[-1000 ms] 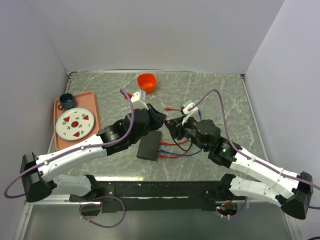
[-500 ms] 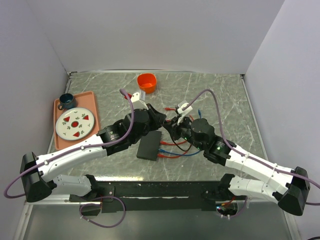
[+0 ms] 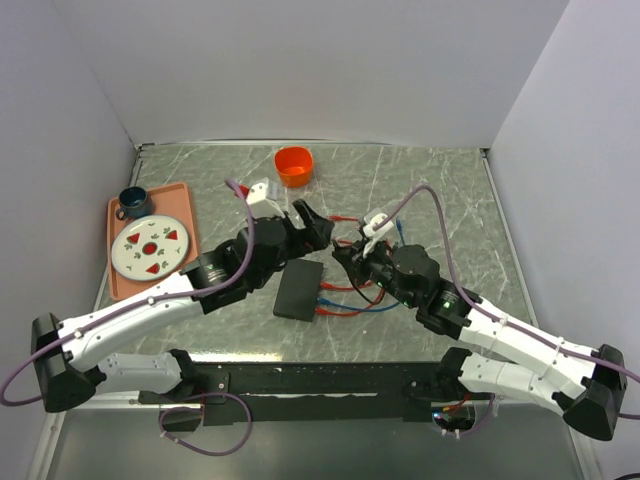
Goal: Insert the plug into the switch port
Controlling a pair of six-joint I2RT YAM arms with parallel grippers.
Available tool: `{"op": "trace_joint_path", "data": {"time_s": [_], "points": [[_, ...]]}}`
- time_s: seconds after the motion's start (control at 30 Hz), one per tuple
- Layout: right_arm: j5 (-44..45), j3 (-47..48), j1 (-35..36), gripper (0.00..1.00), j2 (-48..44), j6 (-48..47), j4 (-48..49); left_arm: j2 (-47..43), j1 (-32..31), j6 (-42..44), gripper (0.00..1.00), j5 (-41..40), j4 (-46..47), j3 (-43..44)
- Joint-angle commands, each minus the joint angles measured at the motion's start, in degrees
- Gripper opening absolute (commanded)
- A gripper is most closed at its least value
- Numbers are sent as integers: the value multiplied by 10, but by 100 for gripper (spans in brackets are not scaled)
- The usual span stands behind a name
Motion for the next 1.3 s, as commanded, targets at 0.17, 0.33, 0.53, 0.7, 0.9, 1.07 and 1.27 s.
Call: {"op": "trace_joint_path", "data": {"time_s": [0.17, 0.33, 0.53, 0.7, 0.9, 1.07, 1.27], "points": [[-291, -11, -24, 0, -36, -149, -68, -95, 41, 154, 98, 56, 55, -76], [-495, 23, -57, 0, -11, -188, -141, -130, 42, 282, 92, 284, 170, -140], [-494, 27, -80, 0, -11, -175, -143, -162, 42, 293, 74, 446, 228, -185], [-472, 8, -88, 0, -40, -161, -118, -113, 42, 281, 61, 520, 203, -161], [-458, 4, -102, 0, -54, -152, -116, -85, 37, 272, 50, 538, 209, -163], [-448, -5, -108, 0, -66, -147, -110, -112, 36, 271, 40, 520, 213, -175], [-441, -5, -110, 0, -66, -137, -103, -111, 36, 263, 21, 512, 206, -177]]}}
